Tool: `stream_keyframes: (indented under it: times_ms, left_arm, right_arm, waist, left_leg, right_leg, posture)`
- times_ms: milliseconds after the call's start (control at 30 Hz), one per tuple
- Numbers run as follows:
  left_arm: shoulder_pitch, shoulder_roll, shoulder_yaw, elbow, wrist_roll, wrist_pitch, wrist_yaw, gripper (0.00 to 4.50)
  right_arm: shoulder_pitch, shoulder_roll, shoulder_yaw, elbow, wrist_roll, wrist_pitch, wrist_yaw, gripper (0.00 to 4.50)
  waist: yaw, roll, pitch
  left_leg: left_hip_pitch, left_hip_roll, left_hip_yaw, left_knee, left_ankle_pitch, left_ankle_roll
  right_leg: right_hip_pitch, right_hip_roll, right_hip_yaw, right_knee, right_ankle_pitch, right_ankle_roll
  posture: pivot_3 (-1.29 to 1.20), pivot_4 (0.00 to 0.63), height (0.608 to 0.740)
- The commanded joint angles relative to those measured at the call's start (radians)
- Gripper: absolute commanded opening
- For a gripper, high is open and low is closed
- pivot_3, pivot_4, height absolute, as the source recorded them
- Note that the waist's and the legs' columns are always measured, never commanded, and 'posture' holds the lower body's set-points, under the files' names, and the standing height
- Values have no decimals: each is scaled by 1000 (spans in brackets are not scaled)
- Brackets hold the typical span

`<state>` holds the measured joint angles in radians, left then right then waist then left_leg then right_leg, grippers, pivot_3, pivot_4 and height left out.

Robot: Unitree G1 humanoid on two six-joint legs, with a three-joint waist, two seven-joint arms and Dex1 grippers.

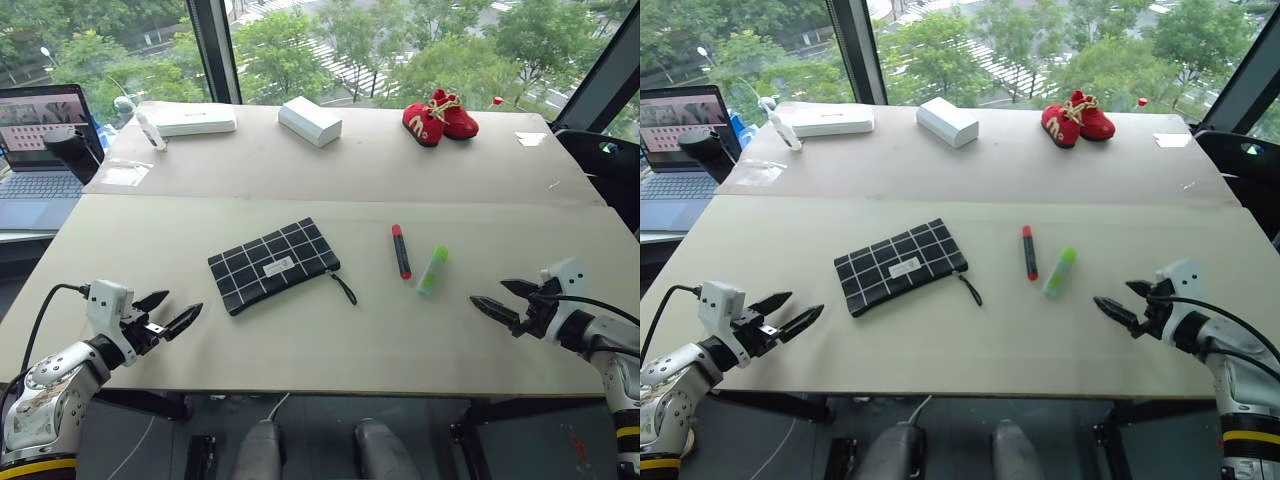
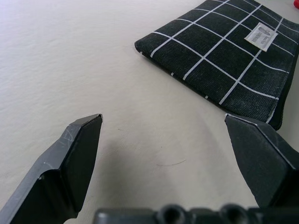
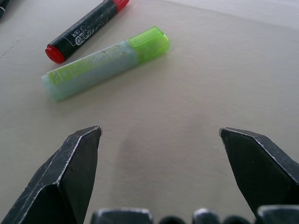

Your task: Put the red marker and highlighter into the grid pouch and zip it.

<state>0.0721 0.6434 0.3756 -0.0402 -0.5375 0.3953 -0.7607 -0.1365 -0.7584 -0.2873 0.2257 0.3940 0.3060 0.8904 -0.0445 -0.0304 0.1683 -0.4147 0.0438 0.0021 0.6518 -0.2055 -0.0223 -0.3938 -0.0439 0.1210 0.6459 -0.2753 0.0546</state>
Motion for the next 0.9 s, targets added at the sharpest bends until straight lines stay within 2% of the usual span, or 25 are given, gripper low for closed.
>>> stream_keyframes:
  times_ms: [33,167,200,267,300,533,667,767,900]
  left_arm:
    - [-20,10,40,-43,-47,16,-17,4500]
    - [-45,34,42,-25,-95,-11,-136,4500]
    - [-48,46,33,-2,-67,-65,-175,4500]
    - [-45,76,-8,52,43,-234,-241,4500]
    - [-42,91,-31,79,96,-308,-260,4500]
    - [-125,132,-90,225,242,-592,-302,4500]
    - [-162,149,-146,268,307,-698,-323,4500]
    - [-187,157,-202,269,349,-750,-340,4500]
    - [-205,183,-250,278,394,-789,-357,4500]
  right_arm:
    - [-28,1,-12,1,-4,-27,-3,4476]
    - [-60,5,-6,31,-12,-43,-4,4476]
    - [-79,11,-15,45,-10,-43,-18,4476]
    - [-114,24,-33,40,20,-33,-11,3953]
    - [-127,28,-33,21,34,-17,-4,3890]
    - [-219,75,62,-117,80,70,41,1380]
    - [-336,157,166,-153,75,135,15,59]
    - [-428,250,280,-157,26,123,4,22]
    - [-537,334,410,-31,-155,33,-92,22]
  waist:
    - [0,0,0]
    - [0,0,0]
    - [0,0,0]
    - [-2,0,0]
    - [-3,0,0]
    - [-1,0,0]
    - [-4,0,0]
    - [-3,0,0]
    - [-3,0,0]
  left_leg:
    - [0,0,0,0,0,0]
    - [0,0,0,0,0,0]
    - [0,0,0,0,0,0]
    - [0,0,0,0,0,0]
    - [0,0,0,0,0,0]
    - [0,0,1,-2,0,0]
    - [0,1,1,-2,0,0]
    - [-3,1,1,-2,0,0]
    - [-9,2,1,-2,0,0]
  right_leg:
    - [0,0,0,0,0,0]
    - [0,0,0,0,0,0]
    - [0,0,0,0,0,0]
    - [0,0,0,0,0,-1]
    - [-1,0,0,0,1,-2]
    - [-2,0,0,0,1,-3]
    - [-2,0,1,0,1,-3]
    - [-5,0,1,1,1,-4]
    - [-13,1,-1,4,2,-5]
  posture:
    - [0,150,729]
    - [0,150,729]
    - [0,150,729]
    - [0,150,729]
    - [0,150,729]
    - [0,150,729]
    - [0,150,729]
    - [0,150,729]
    - [0,150,729]
